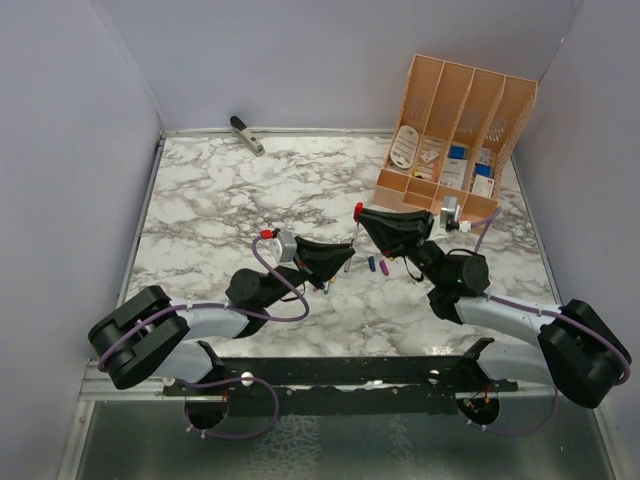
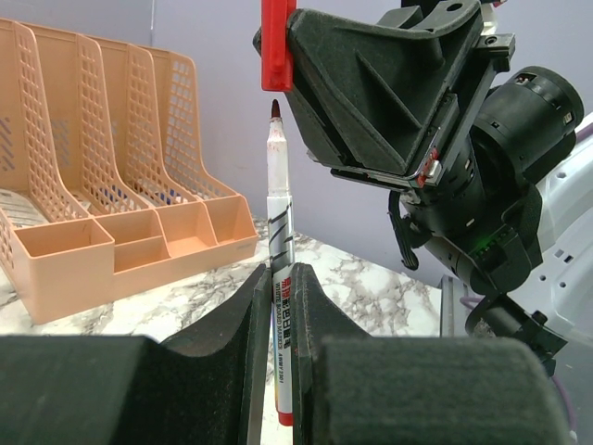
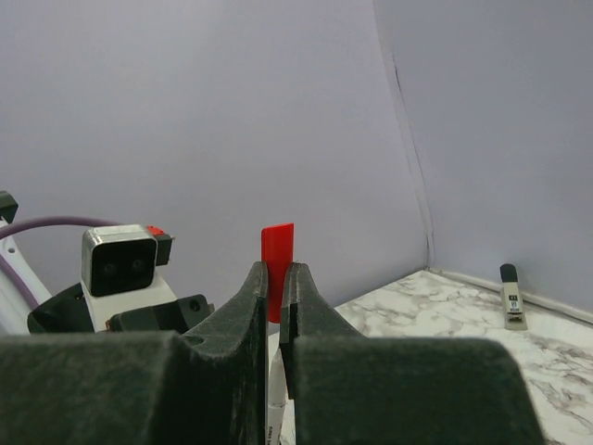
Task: Insert the pens into the pen caps
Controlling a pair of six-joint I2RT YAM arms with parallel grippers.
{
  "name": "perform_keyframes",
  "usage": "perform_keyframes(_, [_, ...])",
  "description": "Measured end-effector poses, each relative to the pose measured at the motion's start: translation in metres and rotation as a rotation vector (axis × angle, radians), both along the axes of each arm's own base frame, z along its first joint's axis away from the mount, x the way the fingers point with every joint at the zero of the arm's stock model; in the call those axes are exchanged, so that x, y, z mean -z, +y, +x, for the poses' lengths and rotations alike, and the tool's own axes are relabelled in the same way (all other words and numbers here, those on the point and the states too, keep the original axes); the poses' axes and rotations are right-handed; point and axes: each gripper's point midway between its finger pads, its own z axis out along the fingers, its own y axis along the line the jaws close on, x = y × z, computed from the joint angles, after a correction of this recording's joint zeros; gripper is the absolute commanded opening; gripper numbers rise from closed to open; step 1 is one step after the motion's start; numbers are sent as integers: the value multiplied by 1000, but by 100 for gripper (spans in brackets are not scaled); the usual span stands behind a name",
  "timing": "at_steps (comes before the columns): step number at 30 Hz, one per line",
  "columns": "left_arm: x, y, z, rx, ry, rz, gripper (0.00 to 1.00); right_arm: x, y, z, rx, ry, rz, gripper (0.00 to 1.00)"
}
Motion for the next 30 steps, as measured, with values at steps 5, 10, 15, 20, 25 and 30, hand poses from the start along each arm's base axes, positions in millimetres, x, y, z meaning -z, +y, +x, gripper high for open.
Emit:
perform_keyframes(5, [-1, 1, -1, -1, -3, -3, 0, -1, 0, 0, 1, -3, 1, 1])
perform_keyframes(10, [-4, 3, -2, -2, -8, -9, 0, -8, -4, -4, 10, -28, 9, 1])
perform_keyframes(15, [-5, 3, -3, -2, -10, -11, 0, -9, -4, -4, 12, -33, 10, 1])
perform_keyframes(20, [-5, 3, -4, 3, -9, -11, 0, -7, -3, -3, 10, -28, 9, 1])
perform_keyframes(25, [-5, 2, -5, 5, -9, -11, 0, -3, -1, -1, 6, -14, 3, 1])
perform_keyframes(30, [-5, 2, -5, 5, -9, -11, 0, -2, -1, -1, 5, -12, 4, 1])
